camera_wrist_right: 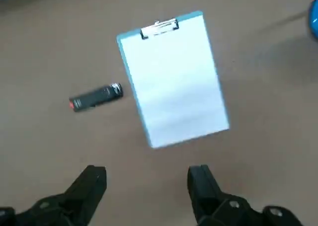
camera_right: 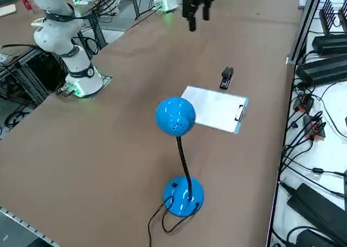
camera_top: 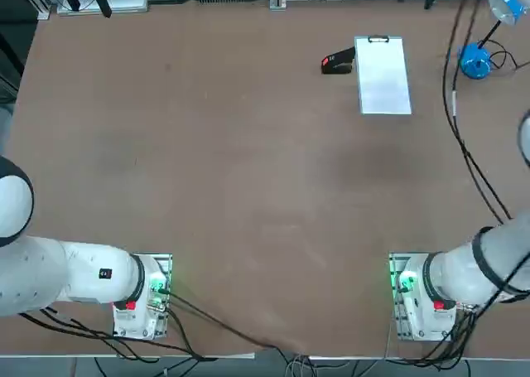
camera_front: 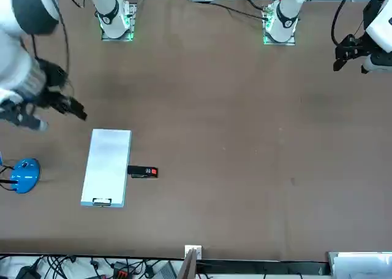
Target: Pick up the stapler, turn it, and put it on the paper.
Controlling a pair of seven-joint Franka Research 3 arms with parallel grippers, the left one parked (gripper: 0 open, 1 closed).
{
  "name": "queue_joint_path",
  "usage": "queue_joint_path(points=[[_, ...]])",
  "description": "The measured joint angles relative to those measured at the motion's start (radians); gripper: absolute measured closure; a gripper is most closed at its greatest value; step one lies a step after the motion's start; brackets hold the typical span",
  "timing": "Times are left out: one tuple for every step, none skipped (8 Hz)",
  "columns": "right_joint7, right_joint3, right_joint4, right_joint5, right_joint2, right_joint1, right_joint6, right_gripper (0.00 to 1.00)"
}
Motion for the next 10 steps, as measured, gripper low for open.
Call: queue_joint_path(points=[[0.130,0.000,0.039,0.000,0.075,0.027,0.047,0.00],[0.290,0.000,0.078,0.000,0.148,0.051,0.090,0.00],[0.446,0.000,0.121,0.000,0.220,0.068,0.120,0.00],[0.571,0.000,0.164,0.000,0.288,0.080,0.144,0.00],[0.695,0.000,0.204,0.001,0.351,0.087,0.173,0.00],[0.819,0.000,0.245,0.001,0.411,0.090,0.203,0.00],[0.928,0.000,0.279,0.001,0.464,0.093,0.228,0.00],[1.024,0.000,0.302,0.001,0.509,0.098,0.243,0.00],[1.100,0.000,0.315,0.001,0.540,0.100,0.245,0.00],[1.142,0.000,0.321,0.001,0.558,0.103,0.246,0.01]])
